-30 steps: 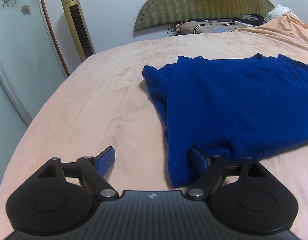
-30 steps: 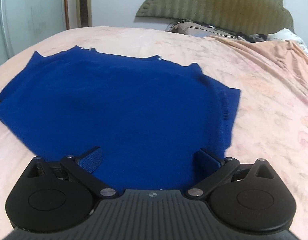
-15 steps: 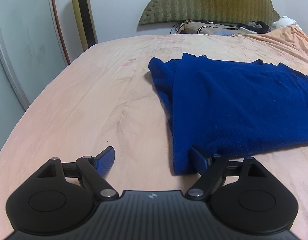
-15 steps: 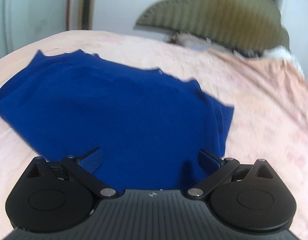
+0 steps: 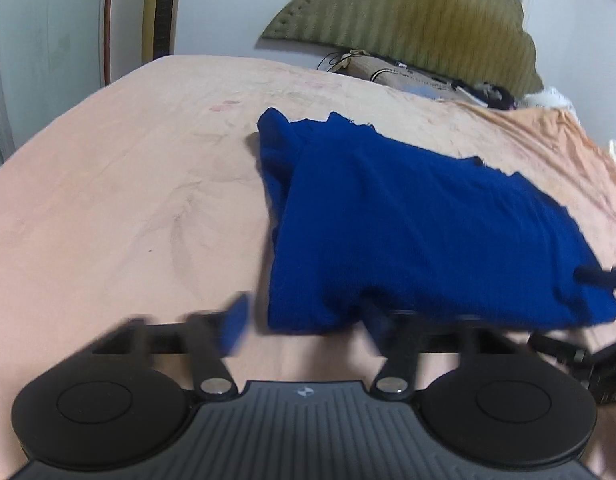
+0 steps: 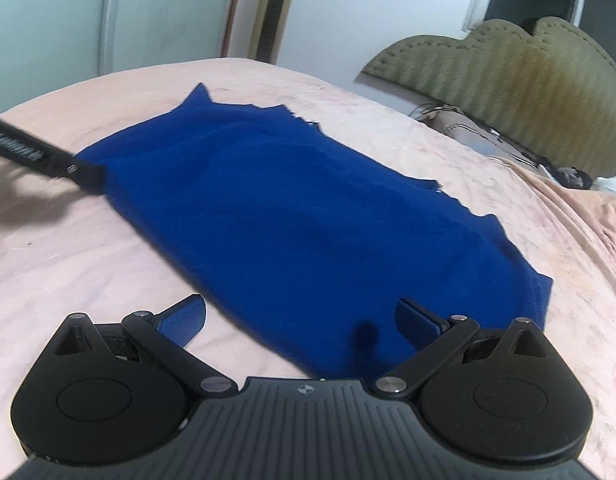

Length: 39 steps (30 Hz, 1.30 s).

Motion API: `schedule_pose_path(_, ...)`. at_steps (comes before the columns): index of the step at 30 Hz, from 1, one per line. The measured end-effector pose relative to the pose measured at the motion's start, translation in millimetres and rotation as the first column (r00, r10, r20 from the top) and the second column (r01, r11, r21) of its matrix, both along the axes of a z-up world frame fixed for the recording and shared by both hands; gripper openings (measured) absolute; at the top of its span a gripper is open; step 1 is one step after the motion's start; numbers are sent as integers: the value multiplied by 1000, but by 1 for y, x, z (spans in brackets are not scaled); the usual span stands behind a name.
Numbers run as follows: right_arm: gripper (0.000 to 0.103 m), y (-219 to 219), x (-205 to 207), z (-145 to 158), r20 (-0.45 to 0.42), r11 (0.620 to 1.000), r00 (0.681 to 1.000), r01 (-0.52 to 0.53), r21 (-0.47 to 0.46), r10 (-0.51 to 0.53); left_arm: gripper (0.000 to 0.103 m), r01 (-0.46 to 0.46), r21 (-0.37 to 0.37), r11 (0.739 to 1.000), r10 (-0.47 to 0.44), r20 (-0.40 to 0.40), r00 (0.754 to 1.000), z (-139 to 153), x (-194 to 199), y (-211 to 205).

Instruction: Fold small clothes

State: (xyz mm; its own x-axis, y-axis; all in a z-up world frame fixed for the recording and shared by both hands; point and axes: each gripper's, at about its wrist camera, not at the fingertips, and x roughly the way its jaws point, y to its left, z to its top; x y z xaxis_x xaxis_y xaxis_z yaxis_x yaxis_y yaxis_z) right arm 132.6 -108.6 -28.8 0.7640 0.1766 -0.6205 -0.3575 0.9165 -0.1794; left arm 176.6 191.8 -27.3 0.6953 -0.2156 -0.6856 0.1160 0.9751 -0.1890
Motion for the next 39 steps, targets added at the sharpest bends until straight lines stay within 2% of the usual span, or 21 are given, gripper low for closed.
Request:
schedule_pose_path(2,102,2,-2,-2,-4,1000,1000,-7,-9,7,14,9,-37,999,-10,-4,1000,-1,2,1)
schedule_pose_path(4,102,4,0,-5,-15,1000,1000,-4,-16,4,12,9,-57,998,-10,-2,1000,0,1,3)
schedule_pose_path(7,102,4,3,-6,-31,1000,999,11,-1,-11,11,4,-29,1000,-4,20,1000,3,-3,7)
schedule_pose_path(9,102,10,1,-2,-18,1000,1000,1,-7,-1,12,37,-22,999,-36,25,999,4,-5,7)
schedule_pose_path(12,102,31,-2,3,11,997,997,-72,-18,72,26,35,-20,999,-34,39,999,11,-4,10)
schedule_pose_path(13,102,39,-3,4,21,995,995,-98,-26,98,41,27,-34,999,-25,40,999,15,-1,14)
schedule_pose_path(14,102,50,-4,4,35,991,991,-127,-47,128,65,4,-51,999,-2,49,999,18,1,18)
schedule_pose_path(16,102,72,-6,1,68,981,983,-166,-105,174,87,-41,-87,995,46,64,997,25,11,27)
schedule_pose_path(18,101,95,-9,-5,109,964,970,-194,-180,216,87,-57,-116,992,64,63,996,28,24,34)
schedule_pose_path(21,101,122,-9,-9,172,950,955,-197,-242,242,87,-57,-172,983,59,9,998,26,54,40)
schedule_pose_path(25,100,149,1,-12,221,945,946,-170,-278,236,87,-62,-298,953,27,-118,993,8,103,45)
schedule_pose_path(28,100,161,9,-13,249,946,941,-154,-284,228,87,-59,-366,929,1,-159,987,-3,126,45)
schedule_pose_path(32,99,165,20,-13,263,959,943,-138,-246,203,87,-44,-391,919,-21,-161,987,-7,149,40)
schedule_pose_path(37,92,171,29,-16,273,961,940,-138,-238,202,89,-27,-361,932,-20,-124,992,-9,169,29)
schedule_pose_path(39,82,176,30,-17,275,959,938,-144,-245,211,92,9,-334,943,-49,-112,992,-8,178,20)
